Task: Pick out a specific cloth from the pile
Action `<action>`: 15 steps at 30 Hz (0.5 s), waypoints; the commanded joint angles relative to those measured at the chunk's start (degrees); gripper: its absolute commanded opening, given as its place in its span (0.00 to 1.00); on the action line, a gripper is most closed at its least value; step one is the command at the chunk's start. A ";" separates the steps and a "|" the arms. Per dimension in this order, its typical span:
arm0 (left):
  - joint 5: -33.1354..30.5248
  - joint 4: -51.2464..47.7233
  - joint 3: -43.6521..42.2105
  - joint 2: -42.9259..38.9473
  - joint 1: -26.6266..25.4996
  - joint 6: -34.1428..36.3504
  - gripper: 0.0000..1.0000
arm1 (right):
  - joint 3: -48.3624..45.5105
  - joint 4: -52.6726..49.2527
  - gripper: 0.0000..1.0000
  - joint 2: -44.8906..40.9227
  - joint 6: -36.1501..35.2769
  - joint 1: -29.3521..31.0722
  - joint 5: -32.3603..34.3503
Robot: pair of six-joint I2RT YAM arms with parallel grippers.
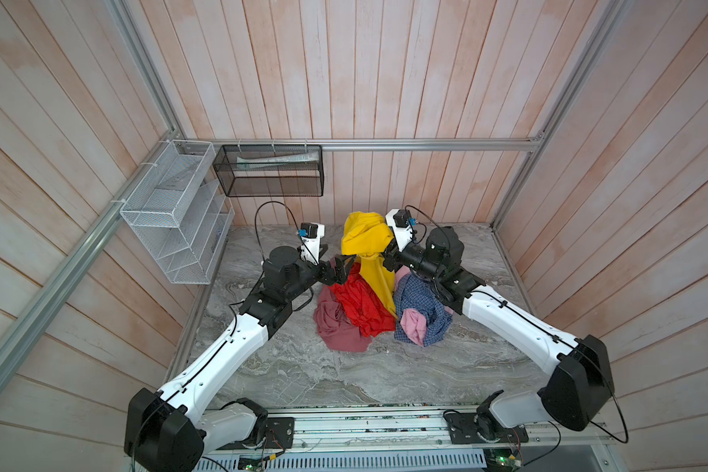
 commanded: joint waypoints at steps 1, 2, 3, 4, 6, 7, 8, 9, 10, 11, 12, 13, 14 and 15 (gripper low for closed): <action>-2.58 -1.12 -3.61 0.27 0.28 1.52 1.00 | 3.52 -0.43 0.00 -1.95 0.73 0.70 1.56; -2.32 -0.94 -4.44 0.74 0.18 1.28 1.00 | 3.82 -0.70 0.00 -1.96 0.77 0.75 1.97; -2.02 -0.92 -5.22 1.27 0.19 1.05 1.00 | 4.15 -0.75 0.00 -1.85 1.09 0.78 2.59; -1.94 -0.83 -5.98 1.93 0.15 0.78 1.00 | 4.36 -0.67 0.00 -1.87 1.43 0.88 2.97; -1.94 -0.64 -7.13 3.02 0.04 0.39 0.99 | 4.74 -0.06 0.00 -1.77 2.43 1.09 2.83; -2.14 -0.35 -7.52 3.42 -0.17 0.28 0.99 | 5.06 0.19 0.00 -1.69 2.82 1.33 2.64; -2.35 -0.07 -7.86 3.63 -0.15 0.13 0.99 | 5.47 0.25 0.00 -1.51 2.95 1.64 2.46; -2.53 0.34 -8.28 3.70 -0.14 -0.19 0.99 | 6.31 0.15 0.00 -1.43 2.88 2.04 2.46; -2.52 0.82 -8.58 3.71 -0.21 -0.29 0.99 | 7.34 -0.21 0.00 -1.27 2.86 2.42 2.61; -2.52 1.05 -8.81 3.59 -0.28 -0.36 0.99 | 8.10 -0.44 0.00 -1.15 2.84 2.71 2.80; -2.45 1.40 -8.95 3.50 -0.29 -0.40 0.99 | 9.30 -0.78 0.00 -1.08 2.67 2.89 2.98; -2.34 1.54 -9.03 3.58 -0.25 -0.34 0.99 | 10.21 -0.92 0.00 -0.99 2.63 2.98 3.12; -2.30 1.59 -9.07 3.67 -0.29 -0.33 0.99 | 11.22 -1.17 0.00 -0.91 2.67 3.07 3.23; -2.26 1.63 -9.04 3.76 -0.28 -0.17 0.99 | 12.27 -1.54 0.00 -0.74 2.60 3.17 3.25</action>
